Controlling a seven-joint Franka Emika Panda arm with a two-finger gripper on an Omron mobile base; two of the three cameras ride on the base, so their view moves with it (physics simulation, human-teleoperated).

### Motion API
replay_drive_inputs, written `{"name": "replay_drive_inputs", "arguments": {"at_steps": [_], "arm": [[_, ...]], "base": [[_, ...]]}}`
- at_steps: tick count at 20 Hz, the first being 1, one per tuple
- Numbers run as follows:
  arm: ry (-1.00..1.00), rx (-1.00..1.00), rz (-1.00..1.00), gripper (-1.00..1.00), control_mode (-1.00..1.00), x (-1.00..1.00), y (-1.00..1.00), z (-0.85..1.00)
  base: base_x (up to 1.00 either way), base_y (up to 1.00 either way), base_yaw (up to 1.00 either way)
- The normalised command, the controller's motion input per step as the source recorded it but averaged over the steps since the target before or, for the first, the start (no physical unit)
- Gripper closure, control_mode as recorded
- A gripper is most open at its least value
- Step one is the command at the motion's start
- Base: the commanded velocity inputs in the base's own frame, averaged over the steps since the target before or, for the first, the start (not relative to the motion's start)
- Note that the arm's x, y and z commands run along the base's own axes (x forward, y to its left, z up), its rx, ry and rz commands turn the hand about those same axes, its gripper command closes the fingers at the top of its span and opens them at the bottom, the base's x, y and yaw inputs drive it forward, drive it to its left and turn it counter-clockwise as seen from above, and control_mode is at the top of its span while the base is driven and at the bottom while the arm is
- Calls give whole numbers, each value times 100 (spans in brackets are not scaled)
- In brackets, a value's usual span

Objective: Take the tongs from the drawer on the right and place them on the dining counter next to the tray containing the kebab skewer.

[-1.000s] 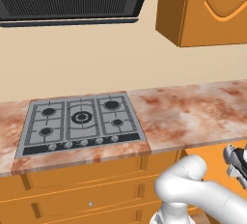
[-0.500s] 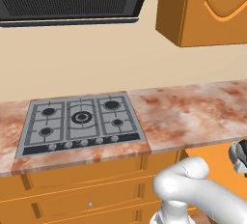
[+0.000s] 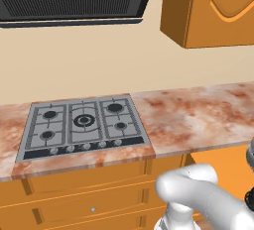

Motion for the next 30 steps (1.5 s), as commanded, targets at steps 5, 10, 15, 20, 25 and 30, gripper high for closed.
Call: {"name": "replay_drive_inputs", "arguments": {"at_steps": [5,10,15,20,25,30], "arm": [[0,-2,0,100,-100,-42,10,90],[1,-6,0,100,-100,-7,38,92],[0,-6,0,100,-100,1,66,66],[-2,-4,0,100,-100,14,81,49],[-5,0,0,100,-100,26,82,52],[0,0,1,100,-100,53,82,48]], "base": [[0,0,0],[0,0,0],[0,0,0],[0,0,0],[0,0,0],[0,0,0]]}}
